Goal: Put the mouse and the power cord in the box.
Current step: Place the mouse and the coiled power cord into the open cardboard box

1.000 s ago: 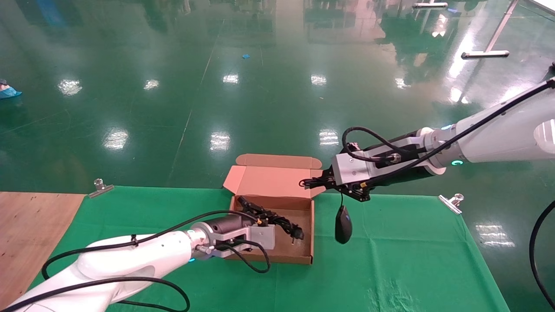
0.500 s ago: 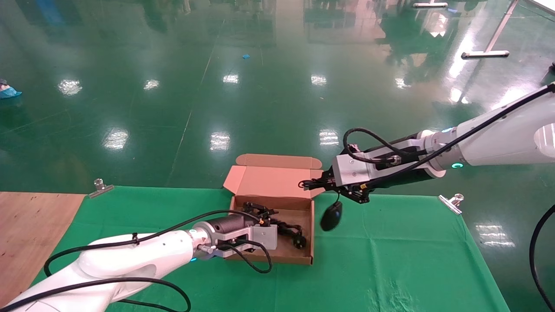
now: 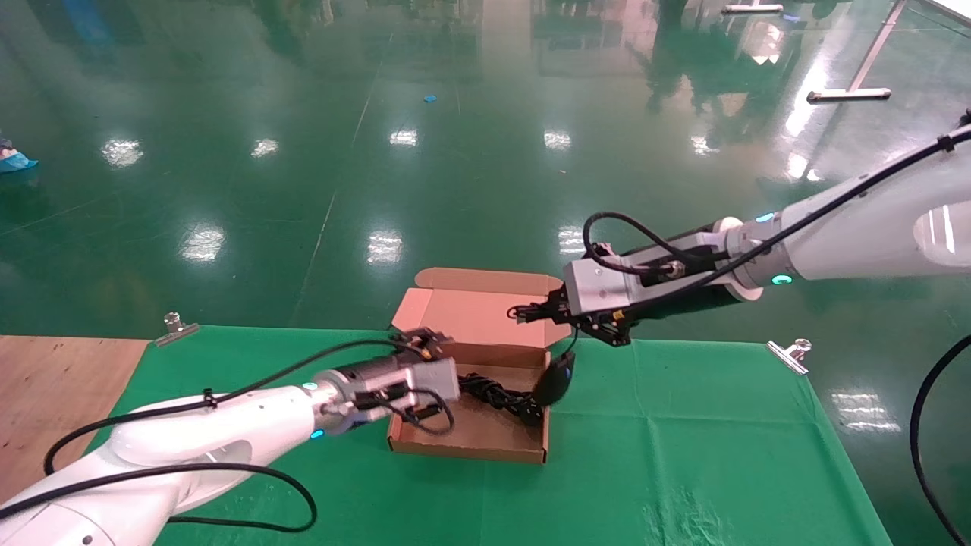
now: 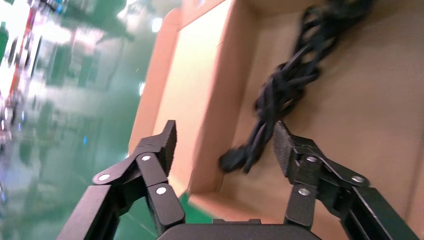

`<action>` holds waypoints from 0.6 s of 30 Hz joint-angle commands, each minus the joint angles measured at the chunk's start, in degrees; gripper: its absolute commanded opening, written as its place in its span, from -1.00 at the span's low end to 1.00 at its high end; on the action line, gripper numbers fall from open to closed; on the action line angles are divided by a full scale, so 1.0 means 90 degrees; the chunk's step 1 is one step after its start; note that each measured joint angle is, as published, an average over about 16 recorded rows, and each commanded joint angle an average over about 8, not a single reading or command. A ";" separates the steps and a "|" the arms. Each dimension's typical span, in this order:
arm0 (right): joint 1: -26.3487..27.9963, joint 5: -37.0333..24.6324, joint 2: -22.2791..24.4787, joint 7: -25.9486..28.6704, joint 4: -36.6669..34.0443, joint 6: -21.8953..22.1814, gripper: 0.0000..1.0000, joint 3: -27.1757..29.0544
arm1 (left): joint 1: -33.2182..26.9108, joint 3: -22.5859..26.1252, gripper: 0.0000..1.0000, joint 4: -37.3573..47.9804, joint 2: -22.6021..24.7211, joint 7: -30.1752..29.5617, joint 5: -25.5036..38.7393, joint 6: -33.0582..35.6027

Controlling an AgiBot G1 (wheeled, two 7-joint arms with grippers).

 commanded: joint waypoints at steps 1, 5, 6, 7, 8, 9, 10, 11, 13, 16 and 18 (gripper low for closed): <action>0.0026 -0.0005 -0.0048 0.0028 0.0003 0.0044 -1.00 -0.0003 | -0.0055 -0.0030 1.00 0.0176 0.0000 -0.0071 -0.0110 -0.0119; -0.0011 0.0017 -0.0158 0.0150 0.0115 0.0189 -1.00 0.0006 | -0.0146 -0.0161 1.00 0.0419 -0.0221 -0.0079 -0.0340 0.0304; -0.0033 0.0027 -0.0183 0.0190 0.0170 0.0228 -1.00 0.0009 | -0.0166 -0.0205 1.00 0.0469 -0.0306 -0.0076 -0.0407 0.0465; -0.0062 0.0037 -0.0206 0.0231 0.0238 0.0268 -1.00 0.0009 | -0.0185 -0.0251 1.00 0.0513 -0.0400 -0.0072 -0.0477 0.0637; -0.0100 0.0049 -0.0226 0.0277 0.0323 0.0310 -1.00 0.0006 | -0.0201 -0.0297 1.00 0.0550 -0.0504 -0.0065 -0.0547 0.0821; -0.0144 0.0061 -0.0245 0.0325 0.0423 0.0352 -1.00 -0.0001 | -0.0215 -0.0344 1.00 0.0581 -0.0613 -0.0056 -0.0616 0.1011; -0.0196 0.0076 -0.0262 0.0378 0.0536 0.0395 -1.00 -0.0013 | -0.0227 -0.0389 1.00 0.0608 -0.0728 -0.0045 -0.0684 0.1206; -0.0261 0.0096 -0.0278 0.0436 0.0669 0.0443 -1.00 -0.0030 | -0.0237 -0.0436 1.00 0.0632 -0.0852 -0.0036 -0.0754 0.1404; -0.0413 0.0150 -0.0303 0.0568 0.0970 0.0566 -1.00 -0.0083 | -0.0251 -0.0528 1.00 0.0676 -0.1098 -0.0021 -0.0892 0.1792; -0.0698 0.0283 -0.0331 0.0799 0.1497 0.0846 -1.00 -0.0218 | -0.0250 -0.0665 1.00 0.0740 -0.1471 -0.0024 -0.1097 0.2351; -0.0913 0.0409 -0.0346 0.0976 0.1893 0.1097 -1.00 -0.0365 | -0.0224 -0.0754 1.00 0.0787 -0.1721 -0.0042 -0.1233 0.2726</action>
